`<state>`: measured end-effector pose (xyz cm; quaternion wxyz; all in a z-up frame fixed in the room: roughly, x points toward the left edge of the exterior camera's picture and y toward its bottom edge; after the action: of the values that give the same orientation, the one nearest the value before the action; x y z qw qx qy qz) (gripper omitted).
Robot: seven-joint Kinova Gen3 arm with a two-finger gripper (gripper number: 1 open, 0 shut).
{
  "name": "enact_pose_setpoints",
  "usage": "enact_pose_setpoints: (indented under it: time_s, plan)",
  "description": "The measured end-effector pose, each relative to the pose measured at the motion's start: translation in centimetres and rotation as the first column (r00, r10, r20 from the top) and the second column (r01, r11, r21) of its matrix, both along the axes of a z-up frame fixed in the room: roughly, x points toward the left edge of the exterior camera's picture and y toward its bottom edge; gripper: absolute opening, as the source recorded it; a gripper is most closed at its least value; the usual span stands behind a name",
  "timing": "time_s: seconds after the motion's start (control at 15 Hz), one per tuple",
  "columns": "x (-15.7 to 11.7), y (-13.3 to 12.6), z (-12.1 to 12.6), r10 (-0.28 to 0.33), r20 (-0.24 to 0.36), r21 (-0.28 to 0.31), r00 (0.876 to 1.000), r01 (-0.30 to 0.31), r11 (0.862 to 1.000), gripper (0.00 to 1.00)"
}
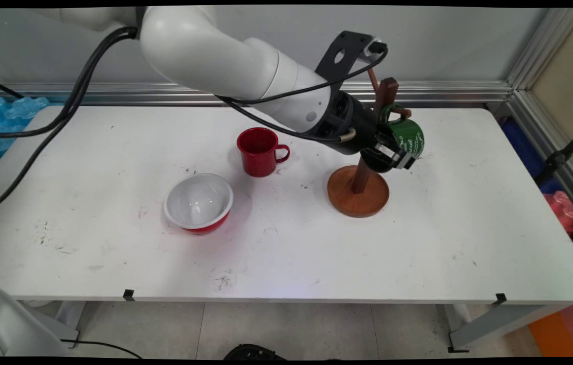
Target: Pick up the green mug from the rack, then place the picked object on the table
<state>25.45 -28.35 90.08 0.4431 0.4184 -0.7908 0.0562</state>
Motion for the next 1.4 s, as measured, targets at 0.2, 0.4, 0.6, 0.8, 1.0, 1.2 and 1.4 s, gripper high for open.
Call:
enact_pose_setpoints:
  time_s: [0.2,0.4,0.6,0.8,1.0,1.2,1.4]
  plan:
    - [0.1,0.0,-0.1,0.006,0.004,-0.001,1.0,-0.006,1.0,0.0]
    - [0.2,0.0,-0.1,0.013,0.008,-0.004,1.0,-0.013,1.0,0.0]
    - [0.4,-0.1,0.1,0.019,0.011,-0.01,1.0,-0.019,1.0,0.0]
    - [0.7,-0.2,0.4,0.022,0.012,-0.018,1.0,-0.022,1.0,0.0]
    - [0.9,0.0,0.8,0.018,0.011,-0.022,1.0,-0.018,1.0,0.0]
    - [1.0,0.5,1.2,0.01,0.008,-0.022,1.0,-0.01,1.0,0.0]
    - [1.1,1.0,1.6,0.001,0.006,-0.021,1.0,-0.001,1.0,0.0]
